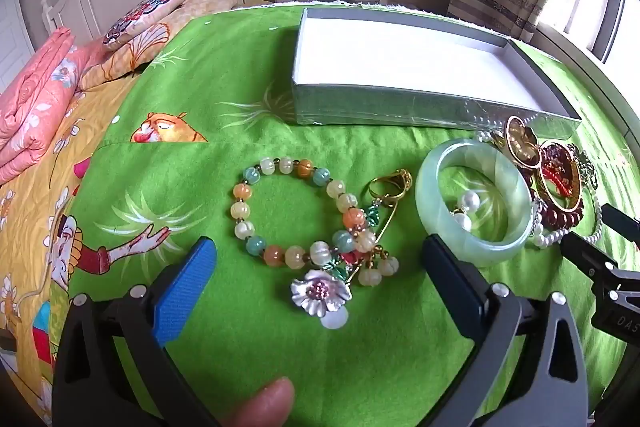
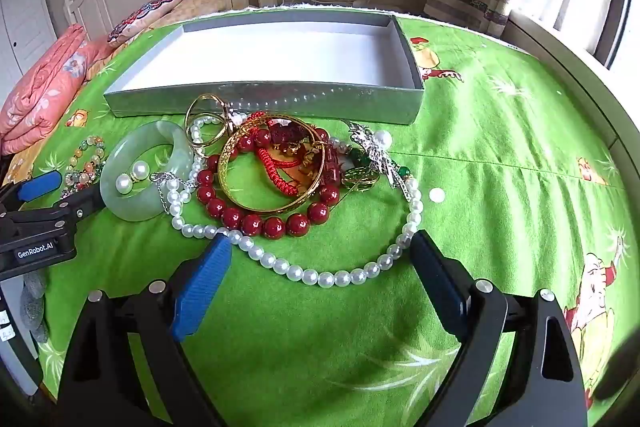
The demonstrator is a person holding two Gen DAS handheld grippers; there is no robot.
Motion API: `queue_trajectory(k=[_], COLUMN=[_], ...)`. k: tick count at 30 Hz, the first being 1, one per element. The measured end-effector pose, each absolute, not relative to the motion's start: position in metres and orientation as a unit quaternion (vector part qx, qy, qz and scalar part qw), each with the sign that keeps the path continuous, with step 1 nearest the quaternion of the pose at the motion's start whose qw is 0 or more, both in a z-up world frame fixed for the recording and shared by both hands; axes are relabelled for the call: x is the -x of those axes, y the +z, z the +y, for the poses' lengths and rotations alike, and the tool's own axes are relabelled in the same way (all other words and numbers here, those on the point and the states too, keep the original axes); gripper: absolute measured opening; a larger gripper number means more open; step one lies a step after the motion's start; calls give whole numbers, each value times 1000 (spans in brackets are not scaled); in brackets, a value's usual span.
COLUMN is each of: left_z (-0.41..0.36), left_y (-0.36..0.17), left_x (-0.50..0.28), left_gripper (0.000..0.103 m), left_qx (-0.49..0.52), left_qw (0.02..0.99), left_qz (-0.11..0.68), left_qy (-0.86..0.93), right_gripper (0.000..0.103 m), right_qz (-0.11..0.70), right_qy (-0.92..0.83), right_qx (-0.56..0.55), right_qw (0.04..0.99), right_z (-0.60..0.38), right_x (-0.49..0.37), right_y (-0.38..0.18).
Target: Organize jewelry
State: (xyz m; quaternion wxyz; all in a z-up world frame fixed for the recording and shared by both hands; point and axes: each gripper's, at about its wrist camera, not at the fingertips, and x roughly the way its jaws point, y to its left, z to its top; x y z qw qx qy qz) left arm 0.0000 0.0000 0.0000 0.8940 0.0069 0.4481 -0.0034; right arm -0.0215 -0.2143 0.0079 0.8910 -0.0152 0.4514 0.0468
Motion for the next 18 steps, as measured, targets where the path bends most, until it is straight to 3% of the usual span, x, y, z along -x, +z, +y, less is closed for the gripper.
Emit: queue_trajectory(k=[18], left_z=[0], left_y=[0], left_x=[0], left_gripper=[101], left_qx=[-7], left_qw=[894], left_qz=[448], left_qy=[-3], right_gripper=[87], right_qz=[451], right_qy=[47], right_qx=[15], right_qw=[891], right_z=[-215], right_x=[22], right_y=[8])
